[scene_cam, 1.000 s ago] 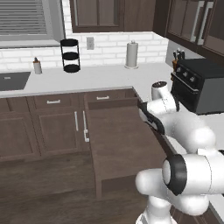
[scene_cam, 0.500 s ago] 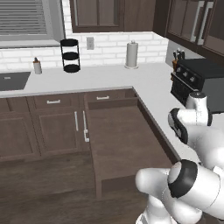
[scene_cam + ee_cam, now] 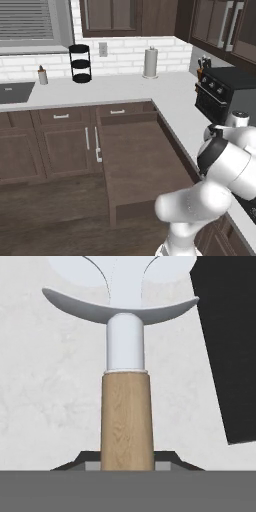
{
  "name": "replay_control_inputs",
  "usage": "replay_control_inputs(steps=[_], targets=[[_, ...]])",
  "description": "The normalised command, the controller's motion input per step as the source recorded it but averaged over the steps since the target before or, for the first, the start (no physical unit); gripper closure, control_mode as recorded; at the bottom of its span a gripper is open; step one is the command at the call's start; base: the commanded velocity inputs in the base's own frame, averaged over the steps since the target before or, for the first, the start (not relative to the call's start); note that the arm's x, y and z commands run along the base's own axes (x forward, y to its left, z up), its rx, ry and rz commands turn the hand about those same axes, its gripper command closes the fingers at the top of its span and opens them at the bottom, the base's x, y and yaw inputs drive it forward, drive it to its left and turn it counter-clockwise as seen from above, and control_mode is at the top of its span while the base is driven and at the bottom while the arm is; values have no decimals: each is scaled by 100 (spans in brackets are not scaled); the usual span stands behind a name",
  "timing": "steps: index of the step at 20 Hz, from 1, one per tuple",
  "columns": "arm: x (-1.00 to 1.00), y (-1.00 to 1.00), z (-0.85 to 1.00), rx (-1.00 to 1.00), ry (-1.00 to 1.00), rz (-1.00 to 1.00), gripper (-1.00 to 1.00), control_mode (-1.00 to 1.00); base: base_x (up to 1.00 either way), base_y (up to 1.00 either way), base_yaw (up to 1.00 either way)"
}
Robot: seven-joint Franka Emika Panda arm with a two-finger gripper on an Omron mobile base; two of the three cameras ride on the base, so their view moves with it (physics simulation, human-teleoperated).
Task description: Pick the pizza cutter from the drawer and place it on the counter.
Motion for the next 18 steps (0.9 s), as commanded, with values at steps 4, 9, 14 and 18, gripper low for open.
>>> replay_control_inputs(steps=[4,9,14,18], targets=[[44,-16,-67,0,0,4,100,-100,0,0,0],[35,-25,-67,2,0,4,100,-100,0,0,0],[20,-32,-61,5,0,4,100,-100,0,0,0],[16,-8,-60,2,0,4,-100,-100,0,0,0]])
